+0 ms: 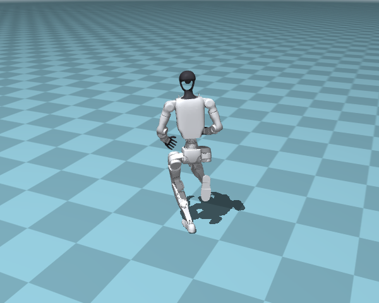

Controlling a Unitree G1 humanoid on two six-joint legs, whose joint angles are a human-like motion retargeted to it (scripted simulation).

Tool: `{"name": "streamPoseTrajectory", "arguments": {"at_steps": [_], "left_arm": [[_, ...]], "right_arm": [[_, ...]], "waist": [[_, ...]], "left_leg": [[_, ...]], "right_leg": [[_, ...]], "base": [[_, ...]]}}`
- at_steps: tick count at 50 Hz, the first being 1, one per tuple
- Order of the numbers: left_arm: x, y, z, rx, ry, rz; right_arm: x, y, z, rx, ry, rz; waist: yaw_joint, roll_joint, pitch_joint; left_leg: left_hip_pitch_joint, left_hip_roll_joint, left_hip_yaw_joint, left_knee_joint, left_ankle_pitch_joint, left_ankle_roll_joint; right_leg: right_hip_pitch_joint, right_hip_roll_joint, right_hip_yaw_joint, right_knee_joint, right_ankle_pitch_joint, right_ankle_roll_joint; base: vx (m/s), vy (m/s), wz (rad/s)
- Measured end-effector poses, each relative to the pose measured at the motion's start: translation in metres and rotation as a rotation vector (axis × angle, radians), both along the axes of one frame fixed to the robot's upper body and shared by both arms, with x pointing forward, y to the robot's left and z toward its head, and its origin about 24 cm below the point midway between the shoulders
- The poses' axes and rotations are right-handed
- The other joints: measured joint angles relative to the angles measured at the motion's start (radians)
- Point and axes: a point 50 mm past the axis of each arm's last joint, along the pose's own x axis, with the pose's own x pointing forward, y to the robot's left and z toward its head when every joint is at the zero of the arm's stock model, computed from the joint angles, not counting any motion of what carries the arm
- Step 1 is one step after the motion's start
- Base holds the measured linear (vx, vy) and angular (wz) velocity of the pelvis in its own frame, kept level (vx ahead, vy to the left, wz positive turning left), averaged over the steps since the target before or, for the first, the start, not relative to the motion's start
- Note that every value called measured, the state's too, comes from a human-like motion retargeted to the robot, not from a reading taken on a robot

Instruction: Run

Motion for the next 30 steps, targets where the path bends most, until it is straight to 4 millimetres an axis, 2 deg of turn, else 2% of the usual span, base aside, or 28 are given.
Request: {"name": "streamPoseTrajectory", "arguments": {"at_steps": [1, 2, 3, 5, 7, 8, 10, 12, 13, 15, 16, 17, 18, 20, 22, 24, 25, 27, 28, 30], "left_arm": [[0.022, -0.020, 0.036, -0.110, -0.170, -0.021], [0.036, -0.037, 0.074, -0.221, -0.328, -0.043], [0.041, -0.049, 0.110, -0.327, -0.469, -0.064], [0.038, -0.063, 0.166, -0.512, -0.680, -0.116], [0.027, -0.073, 0.195, -0.643, -0.776, -0.190], [0.020, -0.078, 0.203, -0.696, -0.793, -0.230], [0.009, -0.084, 0.205, -0.772, -0.760, -0.292], [0.006, -0.083, 0.186, -0.765, -0.654, -0.290], [0.006, -0.078, 0.170, -0.735, -0.587, -0.262], [0.005, -0.060, 0.129, -0.631, -0.440, -0.149], [0.002, -0.045, 0.103, -0.578, -0.357, -0.047], [-0.005, -0.029, 0.077, -0.528, -0.271, 0.058], [-0.018, -0.012, 0.051, -0.484, -0.182, 0.172], [-0.059, 0.021, 0.010, -0.380, -0.017, 0.332], [-0.108, 0.045, -0.013, -0.290, 0.132, 0.360], [-0.149, 0.053, -0.026, -0.255, 0.281, 0.328], [-0.168, 0.053, -0.030, -0.257, 0.352, 0.312], [-0.191, 0.045, -0.036, -0.286, 0.436, 0.310], [-0.197, 0.039, -0.038, -0.295, 0.458, 0.314], [-0.193, 0.028, -0.040, -0.283, 0.455, 0.277]], "right_arm": [[-0.013, -0.015, -0.015, -0.031, 0.067, -0.050], [-0.028, -0.029, -0.028, -0.060, 0.132, -0.096], [-0.045, -0.041, -0.039, -0.086, 0.190, -0.134], [-0.078, -0.060, -0.053, -0.130, 0.294, -0.193], [-0.107, -0.071, -0.061, -0.151, 0.374, -0.237], [-0.119, -0.075, -0.062, -0.152, 0.402, -0.262], [-0.127, -0.083, -0.059, -0.147, 0.413, -0.326], [-0.114, -0.089, -0.050, -0.148, 0.346, -0.374], [-0.100, -0.091, -0.044, -0.148, 0.298, -0.385], [-0.061, -0.095, -0.028, -0.157, 0.169, -0.395], [-0.032, -0.097, -0.013, -0.168, 0.072, -0.400], [-0.003, -0.097, 0.007, -0.169, -0.037, -0.404], [0.024, -0.093, 0.036, -0.154, -0.170, -0.403], [0.058, -0.070, 0.100, -0.060, -0.439, -0.358], [0.058, -0.039, 0.145, 0.080, -0.617, -0.234], [0.042, -0.012, 0.163, 0.197, -0.687, -0.070], [0.034, 0.000, 0.167, 0.239, -0.700, 0.012], [0.019, 0.014, 0.162, 0.288, -0.677, 0.107], [0.014, 0.019, 0.156, 0.297, -0.656, 0.130], [0.008, 0.024, 0.140, 0.288, -0.593, 0.140]], "waist": [[-0.027, 0.021, 0.006], [-0.055, 0.041, 0.011], [-0.083, 0.060, 0.011], [-0.132, 0.089, 0.007], [-0.152, 0.117, 0.005], [-0.149, 0.135, 0.006], [-0.117, 0.174, 0.020], [-0.055, 0.182, 0.029], [-0.024, 0.173, 0.033], [0.031, 0.148, 0.050], [0.043, 0.130, 0.071], [0.055, 0.112, 0.090], [0.067, 0.095, 0.106], [0.109, 0.060, 0.108], [0.174, 0.024, 0.067], [0.216, 0.000, 0.011], [0.226, -0.007, -0.019], [0.206, -0.022, -0.064], [0.179, -0.040, -0.082], [0.107, -0.081, -0.113]], "left_leg": [[0.042, 0.009, -0.013, -0.036, 0.050, -0.023], [0.080, 0.019, -0.026, -0.067, 0.128, -0.058], [0.109, 0.030, -0.042, -0.087, 0.262, -0.116], [0.127, 0.055, -0.077, -0.063, 0.532, -0.226], [0.106, 0.102, -0.112, 0.070, 0.713, -0.297], [0.092, 0.138, -0.129, 0.166, 0.770, -0.311], [0.046, 0.234, -0.170, 0.425, 0.853, -0.299], [-0.034, 0.275, -0.243, 0.728, 0.873, -0.306], [-0.084, 0.262, -0.276, 0.878, 0.859, -0.315], [-0.213, 0.193, -0.315, 1.157, 0.826, -0.328], [-0.302, 0.125, -0.304, 1.266, 0.833, -0.332], [-0.393, 0.065, -0.288, 1.355, 0.840, -0.335], [-0.488, 0.018, -0.261, 1.403, 0.845, -0.333], [-0.624, 0.009, -0.225, 1.338, 0.835, -0.331], [-0.631, 0.096, -0.185, 1.108, 0.811, -0.313], [-0.569, 0.164, -0.116, 0.828, 0.799, -0.278], [-0.529, 0.181, -0.077, 0.681, 0.801, -0.262], [-0.442, 0.130, -0.013, 0.384, 0.832, -0.278], [-0.394, 0.080, 0.010, 0.239, 0.856, -0.298], [-0.289, -0.025, 0.035, 0.002, 0.876, -0.310]], "right_leg": [[-0.031, 0.017, 0.013, -0.055, -0.029, -0.004], [-0.049, 0.027, 0.025, -0.125, -0.061, -0.011], [-0.043, 0.026, 0.035, -0.224, -0.101, -0.025], [0.011, 0.005, 0.022, -0.480, -0.146, -0.055], [0.100, 0.011, -0.030, -0.760, -0.140, -0.060], [0.150, 0.034, -0.054, -0.892, -0.132, -0.052], [0.267, 0.108, -0.080, -1.124, -0.102, -0.041], [0.390, 0.183, -0.057, -1.264, -0.157, -0.070], [0.441, 0.203, -0.036, -1.291, -0.233, -0.101], [0.517, 0.215, 0.005, -1.290, -0.515, -0.188], [0.539, 0.201, 0.029, -1.266, -0.657, -0.225], [0.562, 0.182, 0.048, -1.246, -0.778, -0.254], [0.584, 0.155, 0.060, -1.231, -0.854, -0.264], [0.639, 0.111, 0.079, -1.276, -0.887, -0.255], [0.700, 0.080, 0.081, -1.369, -0.742, -0.188], [0.709, 0.064, 0.075, -1.411, -0.440, -0.052], [0.693, 0.056, 0.064, -1.402, -0.284, 0.016], [0.639, 0.001, 0.027, -1.264, -0.160, 0.062], [0.607, -0.048, 0.011, -1.157, -0.133, 0.059], [0.525, -0.170, -0.003, -0.887, -0.116, 0.020]], "base": [[0.22, 0.12, -0.04], [0.24, 0.09, -0.10], [0.24, 0.04, -0.21], [0.23, -0.04, -0.26], [0.17, -0.14, -0.13], [0.12, -0.17, -0.15], [0.08, -0.21, -0.35], [0.05, -0.26, -0.75], [0.03, -0.22, -0.85], [0.01, -0.12, -0.67], [0.00, -0.02, -0.29], [0.00, 0.00, 0.00], [0.04, -0.02, -0.28], [0.10, -0.10, -0.69], [0.18, -0.09, -1.08], [0.20, 0.08, -1.01], [0.17, 0.21, -1.05], [0.14, 0.23, -1.05], [0.12, 0.20, -0.84], [0.11, 0.17, -0.59]]}}
